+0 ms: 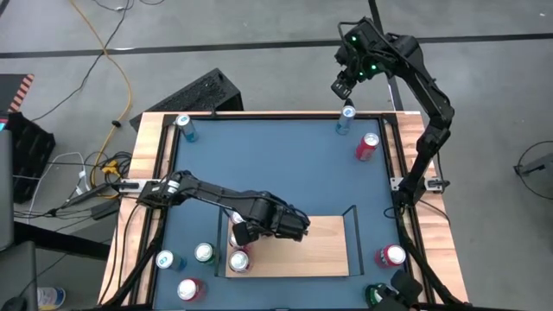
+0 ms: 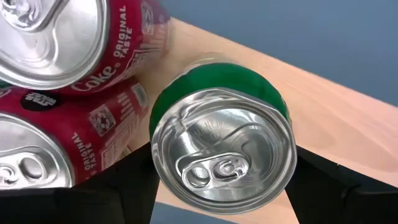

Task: Place canned beverage on shelf
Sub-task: Put the top left green soda can on the shelf aligned with the left red soda can

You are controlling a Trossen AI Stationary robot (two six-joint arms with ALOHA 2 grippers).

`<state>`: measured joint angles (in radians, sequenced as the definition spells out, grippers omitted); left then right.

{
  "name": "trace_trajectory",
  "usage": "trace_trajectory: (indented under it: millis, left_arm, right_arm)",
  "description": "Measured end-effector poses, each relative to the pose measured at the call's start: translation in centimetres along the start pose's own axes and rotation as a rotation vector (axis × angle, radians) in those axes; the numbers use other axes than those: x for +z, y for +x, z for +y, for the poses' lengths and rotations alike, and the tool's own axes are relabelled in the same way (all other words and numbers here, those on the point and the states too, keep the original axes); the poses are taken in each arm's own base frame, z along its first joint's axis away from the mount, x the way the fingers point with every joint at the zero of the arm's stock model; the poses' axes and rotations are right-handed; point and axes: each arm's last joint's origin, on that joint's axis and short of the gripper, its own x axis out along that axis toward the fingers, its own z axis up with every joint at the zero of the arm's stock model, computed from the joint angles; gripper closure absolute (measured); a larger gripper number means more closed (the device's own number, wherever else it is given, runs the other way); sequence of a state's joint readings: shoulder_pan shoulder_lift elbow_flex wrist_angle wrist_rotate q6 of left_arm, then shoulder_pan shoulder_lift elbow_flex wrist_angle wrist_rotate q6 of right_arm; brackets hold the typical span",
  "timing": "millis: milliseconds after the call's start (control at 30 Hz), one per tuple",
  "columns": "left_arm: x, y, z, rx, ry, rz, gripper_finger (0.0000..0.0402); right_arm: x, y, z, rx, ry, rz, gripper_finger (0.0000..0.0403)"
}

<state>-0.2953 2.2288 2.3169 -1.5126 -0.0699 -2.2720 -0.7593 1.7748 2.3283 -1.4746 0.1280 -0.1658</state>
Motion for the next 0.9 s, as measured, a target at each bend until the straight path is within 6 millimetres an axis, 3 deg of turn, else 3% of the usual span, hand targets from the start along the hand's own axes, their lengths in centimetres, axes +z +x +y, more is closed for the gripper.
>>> trace_trajectory:
  millis: [900]
  left_arm:
    - [0.73, 0.02, -0.33, -0.009, 0.039, -0.047, 0.0111]
  right_arm:
    - [0.07, 0.00, -0.02, -0.001, -0.010, -0.007, 0.0227]
